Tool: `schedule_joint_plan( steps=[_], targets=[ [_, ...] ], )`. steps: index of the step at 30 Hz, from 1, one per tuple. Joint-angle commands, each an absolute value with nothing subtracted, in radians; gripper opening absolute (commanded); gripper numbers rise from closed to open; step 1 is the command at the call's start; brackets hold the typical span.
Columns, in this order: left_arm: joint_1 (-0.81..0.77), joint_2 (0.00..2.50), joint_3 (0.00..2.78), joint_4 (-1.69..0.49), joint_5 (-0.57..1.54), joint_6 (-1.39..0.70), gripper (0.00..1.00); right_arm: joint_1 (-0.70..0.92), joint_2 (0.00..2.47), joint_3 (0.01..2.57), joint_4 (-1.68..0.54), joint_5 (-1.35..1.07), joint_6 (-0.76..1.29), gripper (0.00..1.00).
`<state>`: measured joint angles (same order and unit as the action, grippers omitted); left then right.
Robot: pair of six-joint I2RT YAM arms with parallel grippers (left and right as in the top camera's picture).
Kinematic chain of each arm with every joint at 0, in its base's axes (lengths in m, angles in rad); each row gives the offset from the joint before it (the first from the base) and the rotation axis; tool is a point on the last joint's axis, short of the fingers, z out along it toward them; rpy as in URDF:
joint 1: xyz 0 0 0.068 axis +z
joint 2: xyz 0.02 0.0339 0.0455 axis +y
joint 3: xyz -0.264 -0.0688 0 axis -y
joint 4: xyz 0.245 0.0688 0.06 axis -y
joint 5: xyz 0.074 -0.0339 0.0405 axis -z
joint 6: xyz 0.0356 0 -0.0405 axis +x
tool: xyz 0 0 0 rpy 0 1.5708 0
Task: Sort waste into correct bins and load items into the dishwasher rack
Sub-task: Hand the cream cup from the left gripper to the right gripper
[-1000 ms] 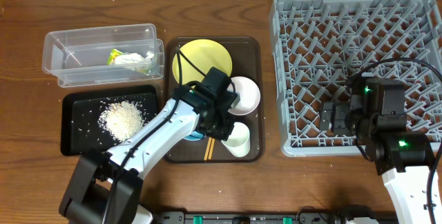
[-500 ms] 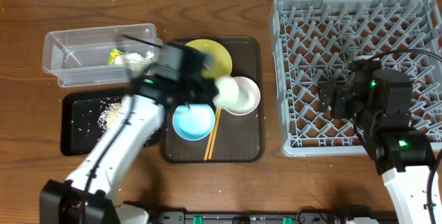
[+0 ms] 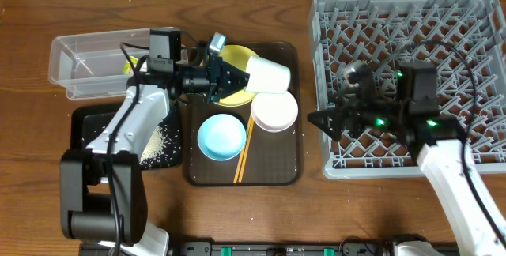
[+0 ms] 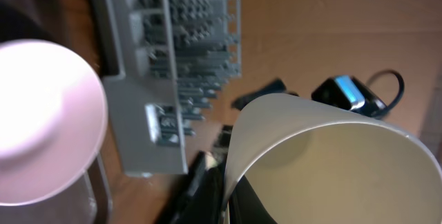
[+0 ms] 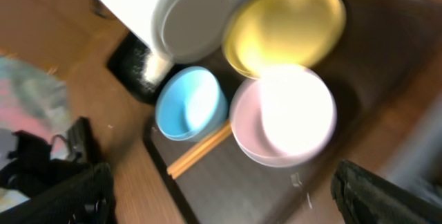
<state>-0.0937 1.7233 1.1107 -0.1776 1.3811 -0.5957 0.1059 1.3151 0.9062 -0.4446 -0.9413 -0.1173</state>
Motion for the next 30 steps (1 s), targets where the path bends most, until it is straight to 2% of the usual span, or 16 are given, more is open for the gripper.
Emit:
schedule_joint_plan(
  steps=[1,12,17,23,29,30],
  targets=[
    [-0.109,1.721,1.117,-0.173,1.485,-0.615,0.06,0.141,1.378,0.908,-0.353,-1.113,-0.154,0.99],
    [-0.123,1.721,1.117,-0.173,1.477,-0.615,0.06,0.22,1.526,0.908,0.136,-1.234,0.051,0.99],
    [-0.124,1.721,1.117,-0.173,1.476,-0.615,0.06,0.26,1.526,0.908,0.263,-1.226,0.117,0.99],
    [-0.124,1.721,1.117,-0.173,1.477,-0.615,0.06,0.283,1.526,0.908,0.268,-1.17,0.128,0.84],
    [-0.124,1.721,1.117,-0.173,1.477,-0.615,0.06,0.282,1.526,0.908,0.271,-1.146,0.146,0.79],
    [-0.124,1.721,1.117,-0.173,1.477,-0.615,0.06,0.282,1.526,0.908,0.271,-1.14,0.146,0.76]
  ],
)
